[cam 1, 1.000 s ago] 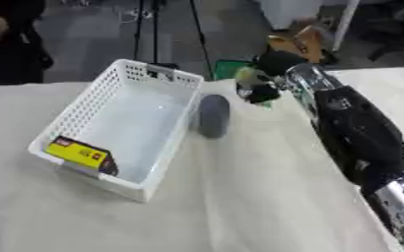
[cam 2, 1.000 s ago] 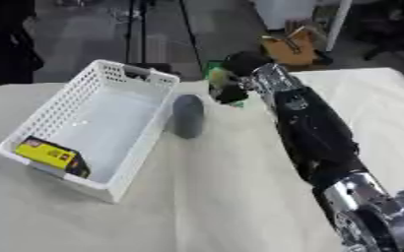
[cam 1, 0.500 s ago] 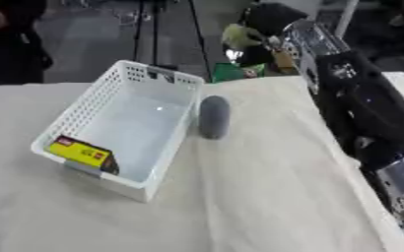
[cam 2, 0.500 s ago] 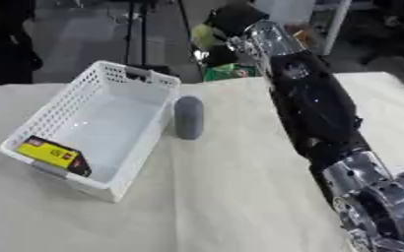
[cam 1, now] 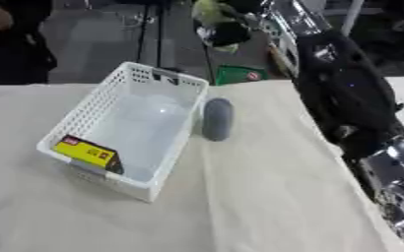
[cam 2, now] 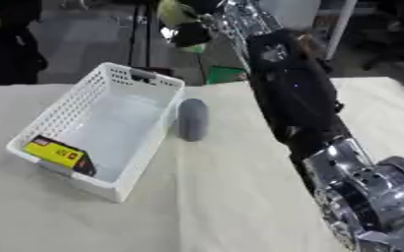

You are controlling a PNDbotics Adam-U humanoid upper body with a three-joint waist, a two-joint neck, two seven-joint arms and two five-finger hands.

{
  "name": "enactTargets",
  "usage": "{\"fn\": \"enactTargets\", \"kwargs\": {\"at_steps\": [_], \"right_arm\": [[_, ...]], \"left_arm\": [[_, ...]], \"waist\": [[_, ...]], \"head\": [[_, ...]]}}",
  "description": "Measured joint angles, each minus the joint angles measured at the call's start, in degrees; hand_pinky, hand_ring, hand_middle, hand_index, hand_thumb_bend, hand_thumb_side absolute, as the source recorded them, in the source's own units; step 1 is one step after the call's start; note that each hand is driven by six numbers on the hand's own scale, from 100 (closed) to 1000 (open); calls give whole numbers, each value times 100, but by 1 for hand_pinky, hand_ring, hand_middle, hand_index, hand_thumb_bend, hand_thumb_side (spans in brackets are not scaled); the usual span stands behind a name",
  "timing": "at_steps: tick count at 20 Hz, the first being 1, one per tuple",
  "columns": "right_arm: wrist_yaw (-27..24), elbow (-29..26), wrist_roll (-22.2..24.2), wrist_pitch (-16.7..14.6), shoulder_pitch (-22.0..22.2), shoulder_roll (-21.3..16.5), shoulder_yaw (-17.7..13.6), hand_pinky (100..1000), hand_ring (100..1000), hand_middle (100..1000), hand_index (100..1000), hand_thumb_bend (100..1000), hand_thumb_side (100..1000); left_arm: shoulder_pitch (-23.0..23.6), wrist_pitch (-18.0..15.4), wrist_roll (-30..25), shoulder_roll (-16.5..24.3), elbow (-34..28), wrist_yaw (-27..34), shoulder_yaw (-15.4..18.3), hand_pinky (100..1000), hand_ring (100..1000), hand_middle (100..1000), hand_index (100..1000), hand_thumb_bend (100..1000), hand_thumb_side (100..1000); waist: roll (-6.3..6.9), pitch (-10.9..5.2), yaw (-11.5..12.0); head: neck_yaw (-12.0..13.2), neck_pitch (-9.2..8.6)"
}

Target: Pick up objects on the table and place them in the box.

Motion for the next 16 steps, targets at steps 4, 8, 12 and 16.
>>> {"fn": "enactTargets", "kwargs": {"at_steps": [4,8,12,16], "right_arm": [[115,19,-45,54,-94,456,-7,786,793,532,696,100,965],[257,77,-117,167,-85,831,-69,786,793,527,696,100,964],[357,162,-173,224,-5,1037,-115,786,792,526,698,100,958],[511,297,-242,338,129,1237,-193,782,788,518,700,100,958]], "left_arm": [[-3,16,-22,0,0,46,-26,707,693,797,753,100,671],[-13,14,-39,-1,0,87,-51,707,693,797,753,100,671],[-41,20,-63,-3,0,105,-53,707,693,797,753,100,670],[-46,12,-80,-17,0,125,-55,706,693,797,753,100,669]], "waist": [[3,-5,83],[27,-6,136],[38,-6,157],[57,2,209]], "head": [[-76,11],[-135,11],[-165,9],[-201,-3]]}}
